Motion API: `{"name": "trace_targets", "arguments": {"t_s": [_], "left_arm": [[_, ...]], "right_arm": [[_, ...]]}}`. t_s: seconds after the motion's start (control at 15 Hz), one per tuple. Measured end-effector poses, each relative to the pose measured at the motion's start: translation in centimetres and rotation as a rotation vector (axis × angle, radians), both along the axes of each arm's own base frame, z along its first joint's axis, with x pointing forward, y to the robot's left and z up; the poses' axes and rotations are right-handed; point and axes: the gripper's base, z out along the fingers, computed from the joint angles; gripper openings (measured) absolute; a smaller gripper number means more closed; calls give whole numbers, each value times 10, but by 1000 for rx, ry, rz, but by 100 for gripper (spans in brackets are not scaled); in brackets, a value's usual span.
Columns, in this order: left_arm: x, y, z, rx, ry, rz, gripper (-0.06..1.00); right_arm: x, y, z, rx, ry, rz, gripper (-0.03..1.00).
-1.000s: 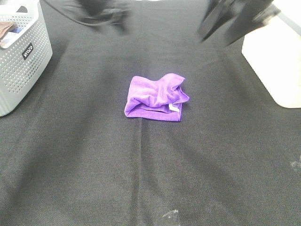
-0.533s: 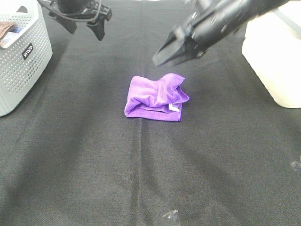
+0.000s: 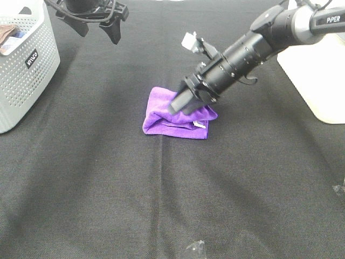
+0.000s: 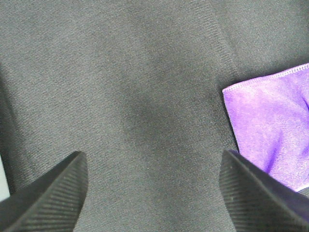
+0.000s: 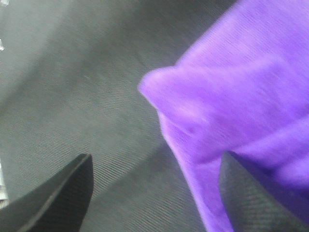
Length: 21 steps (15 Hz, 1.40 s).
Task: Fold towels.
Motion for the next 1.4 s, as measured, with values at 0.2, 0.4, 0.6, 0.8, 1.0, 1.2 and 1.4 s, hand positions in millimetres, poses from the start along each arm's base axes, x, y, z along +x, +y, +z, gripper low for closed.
{"name": "trace_targets", "arguments": {"t_s": [0.2, 0.4, 0.6, 0.8, 1.0, 1.2, 1.4], "left_arm": [[0, 0, 0, 0, 0, 0, 70], [0, 0, 0, 1, 0, -3, 70], [0, 0, 0, 2, -1, -4, 70], [0, 0, 0, 6, -2, -12, 70], [0, 0, 0, 12, -4, -24, 70], [0, 0, 0, 13, -4, -27, 70], [0, 0, 0, 14, -5, -29, 70]], "right_arm": [[1, -2, -1, -20, -11, 2, 69], [5, -17, -2, -40, -2, -32, 69], [9, -29, -8, -47, 22, -56, 69], [7, -32, -22, -51, 77, -57, 69], [5, -32, -15, -47, 95, -57, 69], [7, -26, 29, 44, 57, -68, 70], [3, -31, 86, 13, -27, -118, 81]]}}
